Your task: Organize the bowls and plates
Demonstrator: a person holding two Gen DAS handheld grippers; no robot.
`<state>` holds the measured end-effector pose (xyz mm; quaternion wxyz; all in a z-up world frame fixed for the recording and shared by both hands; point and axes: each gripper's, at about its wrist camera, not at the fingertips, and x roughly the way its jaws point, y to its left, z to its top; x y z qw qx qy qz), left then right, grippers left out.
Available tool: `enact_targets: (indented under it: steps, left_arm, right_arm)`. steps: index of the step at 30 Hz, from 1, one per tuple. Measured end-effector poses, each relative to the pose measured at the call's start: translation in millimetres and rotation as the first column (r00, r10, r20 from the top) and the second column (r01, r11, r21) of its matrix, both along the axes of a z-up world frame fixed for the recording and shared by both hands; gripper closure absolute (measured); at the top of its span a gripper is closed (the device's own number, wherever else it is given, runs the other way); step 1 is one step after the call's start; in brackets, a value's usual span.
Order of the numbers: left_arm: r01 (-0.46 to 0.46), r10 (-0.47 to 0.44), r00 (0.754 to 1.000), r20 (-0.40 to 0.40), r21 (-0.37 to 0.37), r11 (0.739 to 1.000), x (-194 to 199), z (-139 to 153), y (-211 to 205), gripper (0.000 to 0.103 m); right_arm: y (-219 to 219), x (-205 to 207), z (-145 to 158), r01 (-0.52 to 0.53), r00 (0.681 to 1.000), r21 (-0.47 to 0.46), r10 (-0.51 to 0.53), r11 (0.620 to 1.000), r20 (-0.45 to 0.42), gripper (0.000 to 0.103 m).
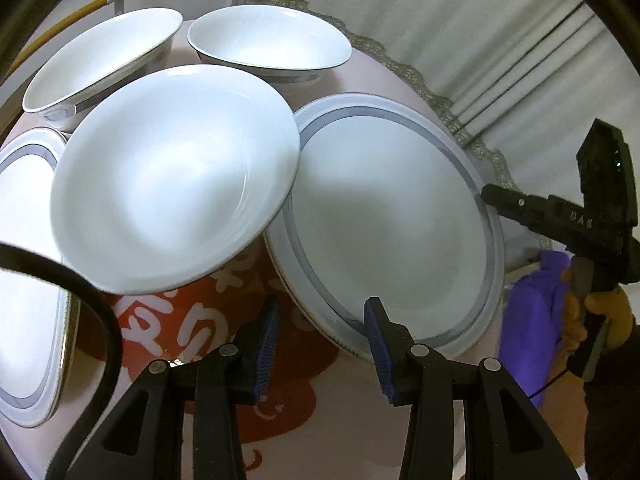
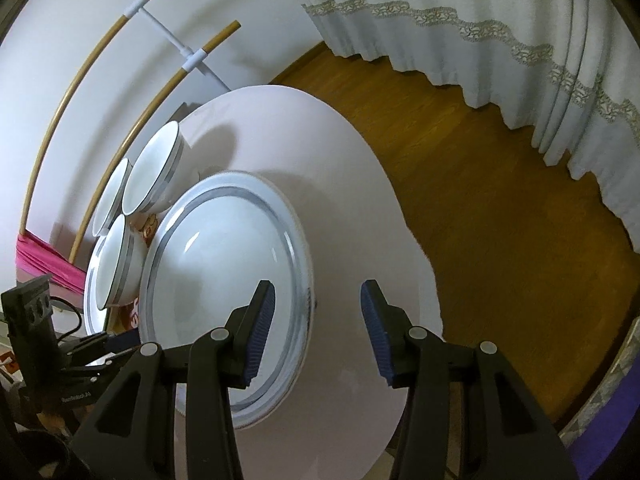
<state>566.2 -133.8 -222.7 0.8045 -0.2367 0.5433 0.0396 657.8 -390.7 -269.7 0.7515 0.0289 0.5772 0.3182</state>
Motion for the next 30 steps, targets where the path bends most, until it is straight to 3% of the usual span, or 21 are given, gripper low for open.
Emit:
enact_targets:
  steps: [12, 17, 20, 23, 26, 28, 30]
  left_arm:
    - [-0.011, 0.011, 1.000, 0.028, 0.002, 1.000, 7.3, -9.3, -1.3, 0.067]
    - [-0.030, 0.031, 0.999, 0.038, -0.018, 0.999, 6.4, -11.0, 3.5, 0.078]
    - [-0.027, 0.028, 0.999, 0.040, -0.022, 0.999, 5.8, -10.5, 0.9, 0.078]
    - [-0.028, 0.030, 0.999, 0.042, -0.029, 0.999, 6.9, -11.0, 1.3, 0.079]
    - [-0.032, 0.033, 0.998, 0.043, -0.042, 0.999, 4.4, -9.8, 5.1, 0.080]
    - [-0.031, 0.033, 0.998, 0.045, -0.047, 0.998, 4.1, -9.6, 4.8, 0.081]
    - [-0.026, 0.028, 0.998, 0.048, -0.049, 0.998, 5.3, -10.3, 4.7, 0.081]
  right_arm:
    - [8.6, 23.6, -12.0, -0.050, 0.997, 0.106, 0.055, 0.993, -0.048, 0.056]
    - [12.7, 27.0, -14.5, -0.067, 0.995, 0.140, 0.077, 0.988, -0.069, 0.057]
    - [13.2, 29.6, -17.3, -0.072, 0.993, 0.161, 0.087, 0.984, -0.085, 0.061]
    - [21.3, 28.0, -20.9, -0.105, 0.986, 0.168, 0.124, 0.980, -0.111, 0.074]
    - [19.7, 28.8, -21.3, -0.087, 0.987, 0.177, 0.109, 0.980, -0.118, 0.076]
    - [16.0, 30.5, -24.1, -0.066, 0.988, 0.170, 0.089, 0.983, -0.129, 0.091]
    - [14.1, 30.9, -25.0, -0.059, 0.987, 0.184, 0.085, 0.981, -0.138, 0.091]
